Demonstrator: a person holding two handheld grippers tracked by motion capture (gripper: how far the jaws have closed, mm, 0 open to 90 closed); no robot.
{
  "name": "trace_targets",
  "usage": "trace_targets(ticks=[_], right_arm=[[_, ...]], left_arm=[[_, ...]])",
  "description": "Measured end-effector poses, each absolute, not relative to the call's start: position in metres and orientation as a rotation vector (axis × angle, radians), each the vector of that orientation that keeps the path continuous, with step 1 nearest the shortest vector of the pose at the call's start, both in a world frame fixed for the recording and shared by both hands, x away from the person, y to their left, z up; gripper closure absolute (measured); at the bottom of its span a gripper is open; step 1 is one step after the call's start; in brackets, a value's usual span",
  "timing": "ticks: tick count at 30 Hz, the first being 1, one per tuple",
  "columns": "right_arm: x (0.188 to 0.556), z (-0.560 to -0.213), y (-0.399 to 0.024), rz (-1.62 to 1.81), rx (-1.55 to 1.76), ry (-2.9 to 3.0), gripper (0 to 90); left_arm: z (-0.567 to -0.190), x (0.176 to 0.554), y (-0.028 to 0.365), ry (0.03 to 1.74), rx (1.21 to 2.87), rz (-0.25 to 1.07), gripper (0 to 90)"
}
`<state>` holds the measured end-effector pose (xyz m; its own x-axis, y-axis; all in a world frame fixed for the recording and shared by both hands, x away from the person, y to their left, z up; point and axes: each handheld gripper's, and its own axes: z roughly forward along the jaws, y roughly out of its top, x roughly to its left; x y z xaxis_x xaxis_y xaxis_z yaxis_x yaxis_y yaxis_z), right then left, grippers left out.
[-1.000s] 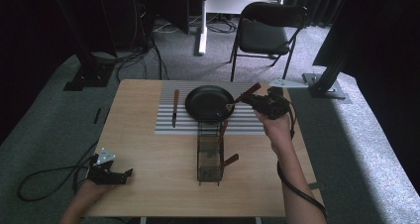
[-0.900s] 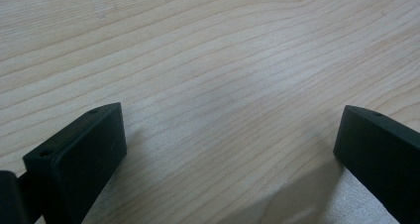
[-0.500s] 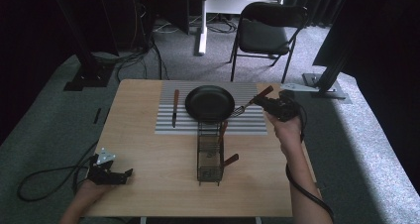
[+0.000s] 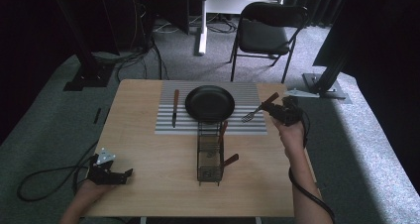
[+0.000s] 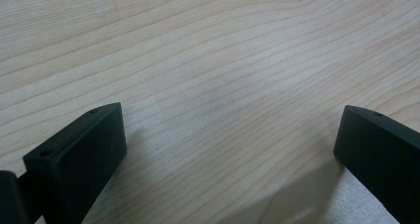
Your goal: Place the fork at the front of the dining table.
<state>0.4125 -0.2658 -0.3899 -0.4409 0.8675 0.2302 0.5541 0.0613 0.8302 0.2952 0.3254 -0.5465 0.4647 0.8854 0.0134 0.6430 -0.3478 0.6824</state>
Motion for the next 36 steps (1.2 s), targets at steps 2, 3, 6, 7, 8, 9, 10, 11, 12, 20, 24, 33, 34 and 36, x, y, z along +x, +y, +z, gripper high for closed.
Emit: trace_targets(ticks=[2,3,6,7,8,9,10,11,12,20,24,33,34,36], right_arm=[[0.416,-0.399,-0.265,1.296,1.448,2.013,80.6],[0.417,-0.402,-0.265,1.287,1.458,2.014,80.6],[0.422,-0.414,-0.263,1.249,1.480,2.019,80.6],[0.423,-0.416,-0.262,1.231,1.483,2.021,80.6],[0.424,-0.418,-0.262,1.216,1.484,2.025,80.6],[0.425,-0.420,-0.261,1.209,1.489,2.024,80.6],[0.426,-0.421,-0.261,1.197,1.492,2.024,80.5],[0.426,-0.422,-0.261,1.186,1.492,2.023,80.5],[0.426,-0.424,-0.261,1.178,1.495,2.020,80.5],[0.430,-0.431,-0.258,1.120,1.532,2.011,80.6],[0.433,-0.433,-0.255,1.065,1.537,2.007,80.5],[0.442,-0.430,-0.241,1.011,1.553,1.987,80.6],[0.444,-0.430,-0.239,1.006,1.552,1.984,80.5],[0.448,-0.429,-0.237,1.001,1.555,1.979,80.5]], left_arm=[[-0.547,0.295,0.325,1.265,2.105,0.515,0.0],[-0.547,0.295,0.325,1.265,2.106,0.515,0.0],[-0.547,0.295,0.325,1.265,2.105,0.515,0.0],[-0.547,0.295,0.325,1.265,2.105,0.515,0.0],[-0.547,0.295,0.325,1.265,2.105,0.515,0.0],[-0.547,0.295,0.325,1.265,2.105,0.515,0.0],[-0.547,0.295,0.325,1.265,2.106,0.515,0.0],[-0.547,0.295,0.325,1.265,2.106,0.515,0.0],[-0.547,0.295,0.325,1.265,2.105,0.515,0.0],[-0.547,0.295,0.325,1.265,2.106,0.515,0.0],[-0.547,0.295,0.325,1.265,2.105,0.515,0.0],[-0.547,0.295,0.325,1.265,2.105,0.515,0.0],[-0.547,0.295,0.325,1.265,2.105,0.515,0.0],[-0.547,0.295,0.325,1.265,2.106,0.515,0.0]])
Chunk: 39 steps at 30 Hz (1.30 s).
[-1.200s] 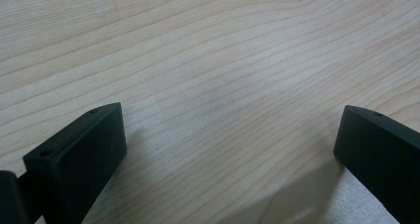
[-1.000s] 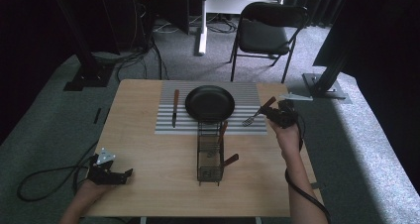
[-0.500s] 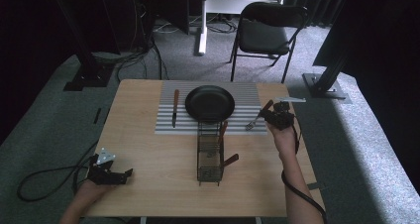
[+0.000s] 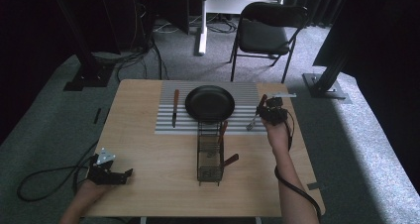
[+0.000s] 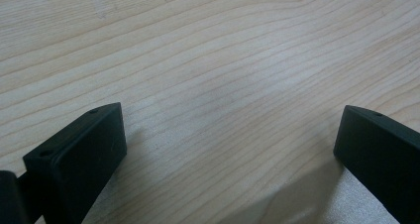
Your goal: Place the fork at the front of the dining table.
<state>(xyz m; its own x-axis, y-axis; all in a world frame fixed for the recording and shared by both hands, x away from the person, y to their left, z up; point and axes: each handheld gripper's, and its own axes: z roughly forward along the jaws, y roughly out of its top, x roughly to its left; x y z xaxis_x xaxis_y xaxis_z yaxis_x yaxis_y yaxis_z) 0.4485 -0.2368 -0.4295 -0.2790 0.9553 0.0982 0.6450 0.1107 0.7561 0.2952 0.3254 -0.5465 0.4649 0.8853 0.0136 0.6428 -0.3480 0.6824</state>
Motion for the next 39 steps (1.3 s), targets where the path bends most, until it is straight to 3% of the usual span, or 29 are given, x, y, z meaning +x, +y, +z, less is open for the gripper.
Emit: trace_targets(ticks=[25,39], right_arm=[[0.520,-0.433,-0.207,0.865,1.610,2.020,80.5],[0.568,-0.458,-0.197,0.777,1.740,2.018,80.4]], left_arm=[[-0.547,0.295,0.325,1.265,2.105,0.515,0.0],[-0.547,0.295,0.325,1.265,2.105,0.516,0.0]])
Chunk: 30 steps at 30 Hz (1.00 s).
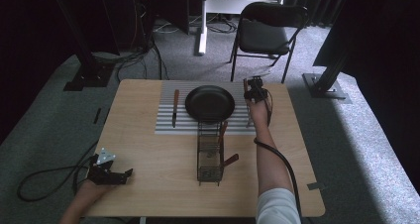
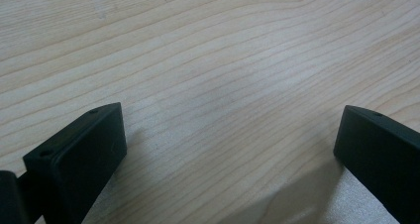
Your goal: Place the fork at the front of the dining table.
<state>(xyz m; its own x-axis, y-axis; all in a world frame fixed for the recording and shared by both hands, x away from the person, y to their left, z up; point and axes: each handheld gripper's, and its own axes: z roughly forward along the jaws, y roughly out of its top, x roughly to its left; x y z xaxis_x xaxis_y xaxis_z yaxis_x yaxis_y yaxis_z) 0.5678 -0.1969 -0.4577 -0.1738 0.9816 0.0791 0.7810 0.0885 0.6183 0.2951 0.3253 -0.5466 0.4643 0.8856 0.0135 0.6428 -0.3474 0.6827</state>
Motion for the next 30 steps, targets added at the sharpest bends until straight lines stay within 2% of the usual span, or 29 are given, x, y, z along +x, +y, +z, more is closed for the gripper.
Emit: trace_targets(ticks=[12,22,30], right_arm=[[0.589,-0.490,-0.192,0.720,1.837,2.008,80.5],[0.592,-0.509,-0.183,0.619,1.839,2.012,80.2],[0.582,-0.496,-0.188,0.681,1.834,2.033,64.8]], left_arm=[[-0.547,0.295,0.325,1.265,2.106,0.515,0.0],[-0.547,0.295,0.325,1.264,2.107,0.516,0.0],[-0.547,0.295,0.325,1.266,2.104,0.516,0.0]])
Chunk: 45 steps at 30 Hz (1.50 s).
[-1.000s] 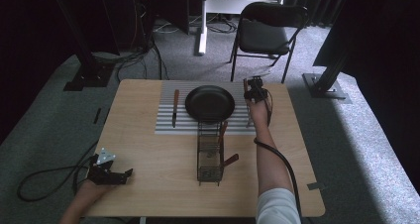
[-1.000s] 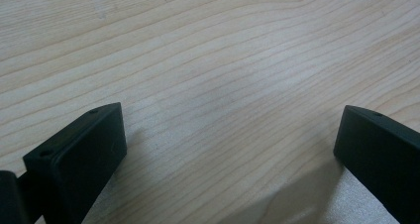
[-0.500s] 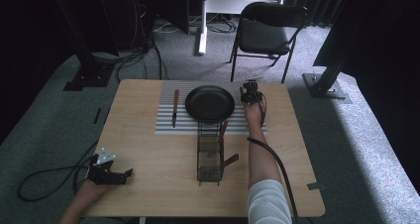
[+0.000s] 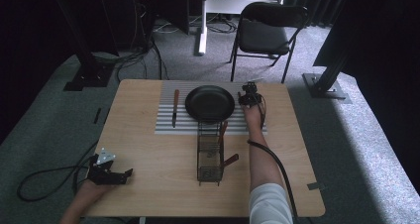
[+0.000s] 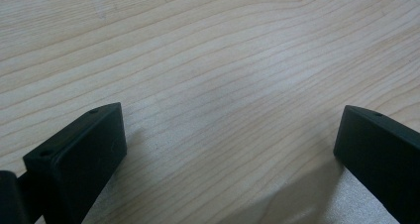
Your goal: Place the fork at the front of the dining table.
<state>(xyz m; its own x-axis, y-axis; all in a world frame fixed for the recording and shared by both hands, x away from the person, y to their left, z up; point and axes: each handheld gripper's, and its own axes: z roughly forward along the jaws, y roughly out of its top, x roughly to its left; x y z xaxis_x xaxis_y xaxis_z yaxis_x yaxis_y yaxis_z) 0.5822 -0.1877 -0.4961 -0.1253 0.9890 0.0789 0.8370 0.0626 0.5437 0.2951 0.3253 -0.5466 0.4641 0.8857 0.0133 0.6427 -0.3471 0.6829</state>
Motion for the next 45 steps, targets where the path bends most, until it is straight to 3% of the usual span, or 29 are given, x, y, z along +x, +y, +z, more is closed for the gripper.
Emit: trace_targets(ticks=[7,13,18,21,27,35,45], right_arm=[[0.553,-0.470,-0.204,0.795,1.811,2.025,58.8],[0.524,-0.469,-0.215,0.886,1.831,2.019,56.7],[0.510,-0.474,-0.217,0.888,1.839,2.042,61.3],[0.501,-0.482,-0.213,0.834,1.811,2.077,71.3],[0.505,-0.493,-0.210,0.764,1.811,2.100,81.4],[0.509,-0.503,-0.216,0.754,1.842,2.100,84.5],[0.508,-0.507,-0.232,0.766,1.907,2.051,76.2]], left_arm=[[-0.547,0.295,0.325,1.265,2.105,0.515,0.0],[-0.547,0.295,0.325,1.266,2.105,0.515,0.0],[-0.546,0.295,0.325,1.272,2.102,0.518,0.0],[-0.546,0.294,0.325,1.277,2.101,0.520,0.0],[-0.546,0.294,0.325,1.276,2.100,0.520,0.0],[-0.546,0.294,0.325,1.277,2.101,0.521,0.0],[-0.546,0.294,0.325,1.277,2.101,0.520,0.0]])
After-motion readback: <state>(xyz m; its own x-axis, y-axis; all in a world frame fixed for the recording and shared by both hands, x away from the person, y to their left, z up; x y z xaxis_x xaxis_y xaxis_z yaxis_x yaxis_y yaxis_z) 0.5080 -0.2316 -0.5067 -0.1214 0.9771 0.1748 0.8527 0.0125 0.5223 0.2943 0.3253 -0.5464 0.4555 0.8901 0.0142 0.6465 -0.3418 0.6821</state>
